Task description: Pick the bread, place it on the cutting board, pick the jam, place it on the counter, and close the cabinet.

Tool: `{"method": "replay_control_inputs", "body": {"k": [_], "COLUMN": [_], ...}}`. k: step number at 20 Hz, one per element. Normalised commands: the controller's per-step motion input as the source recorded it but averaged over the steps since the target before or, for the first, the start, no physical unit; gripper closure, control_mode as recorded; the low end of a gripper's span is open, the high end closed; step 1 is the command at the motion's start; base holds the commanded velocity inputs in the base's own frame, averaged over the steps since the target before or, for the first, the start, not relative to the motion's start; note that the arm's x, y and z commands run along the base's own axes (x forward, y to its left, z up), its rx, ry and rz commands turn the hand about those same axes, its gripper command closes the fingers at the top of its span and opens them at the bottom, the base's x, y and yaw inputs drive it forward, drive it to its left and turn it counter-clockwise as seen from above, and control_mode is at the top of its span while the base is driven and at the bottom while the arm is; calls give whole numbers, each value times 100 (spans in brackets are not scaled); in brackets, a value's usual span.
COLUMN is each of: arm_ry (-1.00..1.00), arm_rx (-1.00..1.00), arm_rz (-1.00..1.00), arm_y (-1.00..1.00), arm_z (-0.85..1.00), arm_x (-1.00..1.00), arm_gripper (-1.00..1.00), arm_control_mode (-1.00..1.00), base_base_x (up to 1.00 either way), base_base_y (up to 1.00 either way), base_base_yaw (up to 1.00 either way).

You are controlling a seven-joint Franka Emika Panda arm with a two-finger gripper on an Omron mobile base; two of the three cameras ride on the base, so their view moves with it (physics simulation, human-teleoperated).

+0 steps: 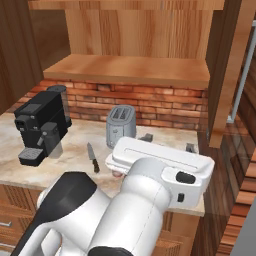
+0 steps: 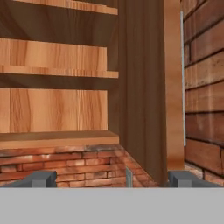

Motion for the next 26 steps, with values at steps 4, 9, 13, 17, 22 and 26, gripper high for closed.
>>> {"method": "replay_control_inputs", "body": {"k": [4, 9, 13, 17, 22, 26], "arm_ry": [0, 0, 0, 0, 0, 0], "arm_rx": [0, 0, 0, 0, 0, 0], "arm_rz": [0, 0, 0, 0, 0, 0], "arm_y": [-21, -20, -20, -18, -14, -10], "arm_z": [0, 0, 0, 0, 0, 0], "arm_x": [0, -2, 0, 0, 0, 0], "arm_gripper": [-100, -100, -100, -100, -100, -100], "arm_control_mode": [-100, -100, -100, -100, -100, -100], "base_base_x": [0, 0, 0, 0, 0, 0], "base_base_y": [0, 0, 0, 0, 0, 0], "base_base_yaw": [0, 0, 0, 0, 0, 0]}}
